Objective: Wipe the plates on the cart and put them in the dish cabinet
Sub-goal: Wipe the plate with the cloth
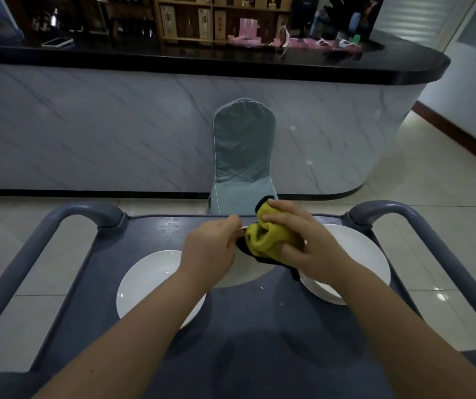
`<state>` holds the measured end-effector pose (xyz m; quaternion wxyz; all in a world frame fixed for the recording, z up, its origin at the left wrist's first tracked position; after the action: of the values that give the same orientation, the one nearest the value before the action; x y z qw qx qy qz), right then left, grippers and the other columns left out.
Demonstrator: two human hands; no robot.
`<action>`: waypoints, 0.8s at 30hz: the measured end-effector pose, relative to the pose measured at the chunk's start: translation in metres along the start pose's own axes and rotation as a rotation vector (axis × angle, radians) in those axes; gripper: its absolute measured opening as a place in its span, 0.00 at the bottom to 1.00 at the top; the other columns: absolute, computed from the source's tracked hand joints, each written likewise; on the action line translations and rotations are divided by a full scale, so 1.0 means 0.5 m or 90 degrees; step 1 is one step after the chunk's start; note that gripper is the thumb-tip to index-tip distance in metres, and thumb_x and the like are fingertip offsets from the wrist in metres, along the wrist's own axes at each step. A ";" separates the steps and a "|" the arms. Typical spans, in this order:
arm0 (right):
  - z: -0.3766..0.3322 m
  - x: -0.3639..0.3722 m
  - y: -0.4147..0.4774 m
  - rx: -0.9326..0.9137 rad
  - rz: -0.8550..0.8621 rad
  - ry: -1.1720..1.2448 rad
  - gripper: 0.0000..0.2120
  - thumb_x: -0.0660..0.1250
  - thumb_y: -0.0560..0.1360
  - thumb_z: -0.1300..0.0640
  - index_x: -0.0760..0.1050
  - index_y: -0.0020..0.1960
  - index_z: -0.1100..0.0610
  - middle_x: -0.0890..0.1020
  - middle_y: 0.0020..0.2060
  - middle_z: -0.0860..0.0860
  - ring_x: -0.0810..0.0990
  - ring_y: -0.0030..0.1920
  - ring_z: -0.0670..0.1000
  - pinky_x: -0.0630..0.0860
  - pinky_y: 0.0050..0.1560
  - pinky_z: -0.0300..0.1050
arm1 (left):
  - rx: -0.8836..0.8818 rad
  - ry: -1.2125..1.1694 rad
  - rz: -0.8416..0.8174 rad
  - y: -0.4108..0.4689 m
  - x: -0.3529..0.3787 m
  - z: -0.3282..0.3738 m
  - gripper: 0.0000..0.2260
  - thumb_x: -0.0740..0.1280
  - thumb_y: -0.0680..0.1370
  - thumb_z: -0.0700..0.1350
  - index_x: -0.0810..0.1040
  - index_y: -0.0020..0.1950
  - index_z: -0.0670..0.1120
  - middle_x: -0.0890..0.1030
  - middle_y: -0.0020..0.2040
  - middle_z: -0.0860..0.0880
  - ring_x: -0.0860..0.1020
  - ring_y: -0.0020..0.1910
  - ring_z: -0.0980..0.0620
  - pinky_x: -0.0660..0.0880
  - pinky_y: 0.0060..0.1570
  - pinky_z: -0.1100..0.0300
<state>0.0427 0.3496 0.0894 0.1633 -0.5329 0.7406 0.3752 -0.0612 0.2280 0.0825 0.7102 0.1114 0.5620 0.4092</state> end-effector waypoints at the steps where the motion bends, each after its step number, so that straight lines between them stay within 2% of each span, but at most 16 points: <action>1: 0.005 0.022 0.000 0.018 -0.032 -0.009 0.24 0.66 0.73 0.54 0.71 0.69 0.52 0.65 0.73 0.49 0.65 0.73 0.49 0.64 0.72 0.45 | 0.022 0.010 0.010 0.002 -0.005 0.008 0.08 0.60 0.75 0.43 0.74 0.37 0.44 0.75 0.29 0.48 0.72 0.28 0.44 0.67 0.22 0.52; 4: 0.010 0.051 0.005 0.019 -0.033 -0.086 0.32 0.68 0.70 0.48 0.67 0.73 0.52 0.65 0.73 0.49 0.65 0.72 0.50 0.64 0.72 0.48 | 0.094 0.026 0.015 0.010 -0.015 0.029 0.09 0.60 0.74 0.42 0.77 0.37 0.44 0.76 0.30 0.48 0.73 0.28 0.45 0.69 0.23 0.52; 5: 0.004 0.049 0.010 0.005 -0.025 -0.110 0.34 0.69 0.69 0.46 0.67 0.73 0.53 0.67 0.72 0.50 0.66 0.71 0.50 0.64 0.71 0.46 | 0.117 0.029 0.021 0.013 -0.022 0.035 0.10 0.60 0.75 0.43 0.78 0.37 0.45 0.77 0.31 0.48 0.74 0.29 0.45 0.69 0.24 0.53; 7: -0.013 0.038 0.028 -0.017 -0.013 -0.121 0.33 0.69 0.69 0.43 0.70 0.71 0.53 0.70 0.70 0.51 0.68 0.69 0.49 0.63 0.70 0.39 | 0.145 0.020 0.034 0.026 -0.045 0.042 0.11 0.61 0.77 0.44 0.80 0.39 0.45 0.78 0.32 0.48 0.76 0.30 0.45 0.70 0.25 0.53; 9: -0.031 0.012 0.048 -0.037 0.014 -0.080 0.30 0.71 0.69 0.45 0.73 0.68 0.55 0.74 0.67 0.51 0.71 0.67 0.47 0.65 0.68 0.38 | 0.153 0.005 0.061 0.044 -0.082 0.045 0.10 0.62 0.77 0.44 0.81 0.41 0.44 0.80 0.35 0.48 0.77 0.33 0.45 0.72 0.29 0.53; 12: -0.033 -0.033 0.056 -0.013 0.031 0.020 0.25 0.71 0.69 0.47 0.73 0.64 0.51 0.76 0.61 0.47 0.74 0.63 0.46 0.70 0.64 0.41 | 0.065 -0.067 0.148 0.069 -0.157 0.020 0.05 0.65 0.76 0.44 0.81 0.46 0.49 0.82 0.37 0.49 0.76 0.37 0.50 0.72 0.37 0.58; 15: -0.013 -0.018 0.029 0.086 0.009 0.089 0.24 0.72 0.67 0.44 0.70 0.60 0.40 0.75 0.55 0.40 0.75 0.57 0.44 0.71 0.56 0.35 | 0.001 -0.132 0.179 0.067 -0.189 -0.005 0.02 0.65 0.77 0.45 0.75 0.47 0.52 0.80 0.36 0.50 0.75 0.35 0.51 0.72 0.36 0.58; 17: -0.006 -0.008 0.015 0.119 0.063 0.032 0.21 0.73 0.64 0.39 0.70 0.54 0.38 0.75 0.50 0.36 0.75 0.52 0.39 0.69 0.50 0.30 | 0.018 -0.116 0.152 0.058 -0.177 0.002 0.02 0.64 0.77 0.45 0.76 0.47 0.51 0.81 0.36 0.50 0.77 0.35 0.49 0.73 0.36 0.57; 19: -0.026 -0.008 0.021 0.079 0.120 -0.066 0.19 0.71 0.65 0.37 0.74 0.52 0.42 0.77 0.47 0.38 0.75 0.48 0.40 0.71 0.48 0.35 | 0.080 -0.071 0.109 0.047 -0.148 0.032 0.05 0.64 0.75 0.45 0.79 0.46 0.50 0.82 0.37 0.50 0.77 0.36 0.48 0.73 0.36 0.55; 22: -0.082 0.017 0.052 -0.019 0.095 -0.171 0.21 0.69 0.67 0.38 0.78 0.53 0.51 0.79 0.47 0.45 0.77 0.45 0.48 0.72 0.44 0.42 | 0.178 -0.011 0.047 0.030 -0.100 0.081 0.07 0.62 0.74 0.41 0.80 0.42 0.45 0.79 0.33 0.48 0.74 0.31 0.46 0.69 0.28 0.54; 24: -0.093 0.018 0.061 -0.019 0.088 -0.204 0.21 0.70 0.67 0.38 0.79 0.52 0.51 0.80 0.47 0.45 0.78 0.45 0.49 0.71 0.43 0.42 | 0.146 -0.053 0.053 0.026 -0.095 0.069 0.06 0.64 0.73 0.39 0.79 0.44 0.48 0.79 0.33 0.50 0.74 0.32 0.49 0.68 0.30 0.56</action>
<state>0.0189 0.3141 0.1262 0.2449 -0.4169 0.7342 0.4767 -0.0381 0.2128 0.1360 0.6978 0.2321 0.5703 0.3661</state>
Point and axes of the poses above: each hand's wrist, its own y-axis towards the middle knuckle, its own x-axis out of the palm, z = x × y, the point moved 9 cm from there along y, towards the middle knuckle
